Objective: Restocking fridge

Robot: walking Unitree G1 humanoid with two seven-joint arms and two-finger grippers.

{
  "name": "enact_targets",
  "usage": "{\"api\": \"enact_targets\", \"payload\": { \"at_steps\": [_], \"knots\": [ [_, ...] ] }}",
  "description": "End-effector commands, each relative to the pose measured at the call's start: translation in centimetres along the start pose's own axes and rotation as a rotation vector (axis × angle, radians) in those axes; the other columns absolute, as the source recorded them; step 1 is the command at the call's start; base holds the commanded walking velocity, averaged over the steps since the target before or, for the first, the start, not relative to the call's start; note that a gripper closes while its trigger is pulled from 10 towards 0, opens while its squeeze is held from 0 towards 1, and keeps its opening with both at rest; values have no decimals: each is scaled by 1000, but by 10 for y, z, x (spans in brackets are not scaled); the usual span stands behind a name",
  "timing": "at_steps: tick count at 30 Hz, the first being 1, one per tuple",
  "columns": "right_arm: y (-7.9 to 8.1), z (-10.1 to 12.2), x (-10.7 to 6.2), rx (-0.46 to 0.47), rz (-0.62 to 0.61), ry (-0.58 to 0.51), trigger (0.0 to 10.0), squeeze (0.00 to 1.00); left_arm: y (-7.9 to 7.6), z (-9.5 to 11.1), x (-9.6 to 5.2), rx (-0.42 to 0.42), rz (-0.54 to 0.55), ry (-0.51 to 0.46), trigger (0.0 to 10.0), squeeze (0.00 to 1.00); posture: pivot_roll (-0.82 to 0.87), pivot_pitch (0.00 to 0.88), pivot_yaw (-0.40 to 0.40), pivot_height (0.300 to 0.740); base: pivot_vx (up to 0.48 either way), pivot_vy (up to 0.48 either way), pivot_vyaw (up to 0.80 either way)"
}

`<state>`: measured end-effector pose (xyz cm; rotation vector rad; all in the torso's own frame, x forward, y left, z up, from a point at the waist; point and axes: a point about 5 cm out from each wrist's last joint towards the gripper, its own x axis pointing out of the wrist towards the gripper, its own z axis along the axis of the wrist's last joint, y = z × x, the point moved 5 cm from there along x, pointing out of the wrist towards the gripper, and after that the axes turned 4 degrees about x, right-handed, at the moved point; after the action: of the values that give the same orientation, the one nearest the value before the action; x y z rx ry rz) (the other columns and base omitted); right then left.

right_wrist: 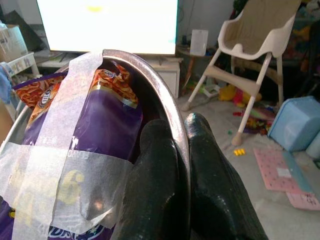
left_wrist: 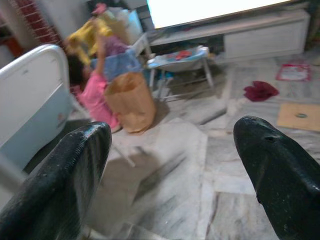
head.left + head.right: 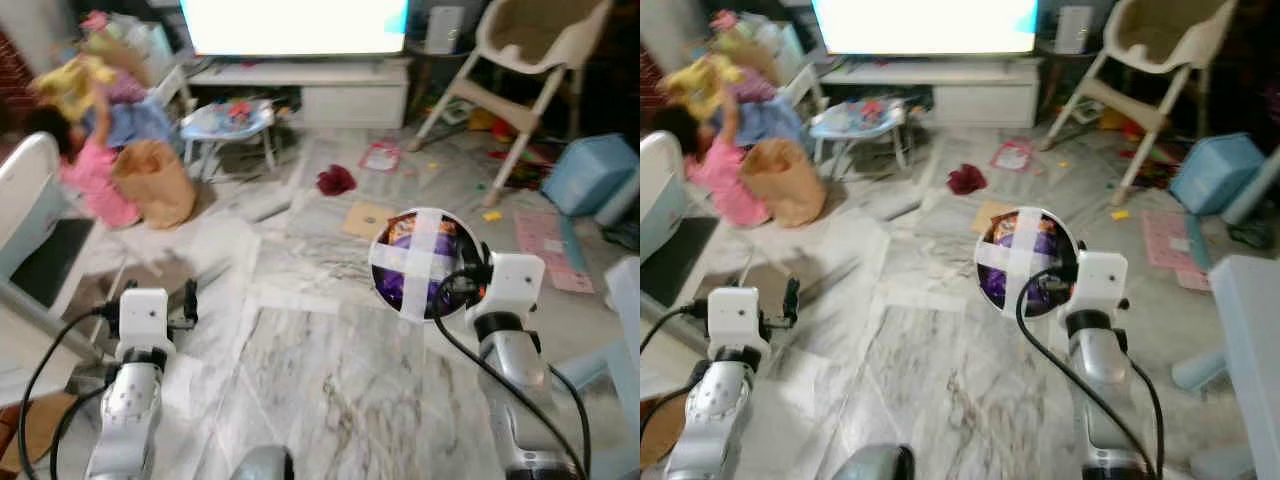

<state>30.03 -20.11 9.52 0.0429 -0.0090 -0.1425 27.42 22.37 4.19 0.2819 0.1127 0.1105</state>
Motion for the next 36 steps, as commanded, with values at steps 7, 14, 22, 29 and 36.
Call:
{"api": "enact_targets", "payload": {
  "at_steps": [7,14,22,29,36],
  "knots": [
    [-29,16,8,-16,-163,-56,10000,0,-2,28,10,-22,40,-97,10000,0,-10,0,13,740,0,0,0],
    [-19,19,18,8,-127,-72,10000,0,-10,27,15,-38,43,-61,10000,0,-7,0,8,740,0,0,0],
    [2,4,20,43,-64,-6,10000,0,-3,32,27,-27,52,-74,10000,0,-11,0,15,740,0,189,0],
    [10,9,16,32,-18,-37,10000,0,-6,34,29,-18,27,-81,10000,0,-17,0,13,740,0,0,114],
    [2,14,19,49,-39,-45,10000,0,-9,36,31,-24,43,-79,10000,0,-19,0,7,740,0,0,800]
  ]
}}
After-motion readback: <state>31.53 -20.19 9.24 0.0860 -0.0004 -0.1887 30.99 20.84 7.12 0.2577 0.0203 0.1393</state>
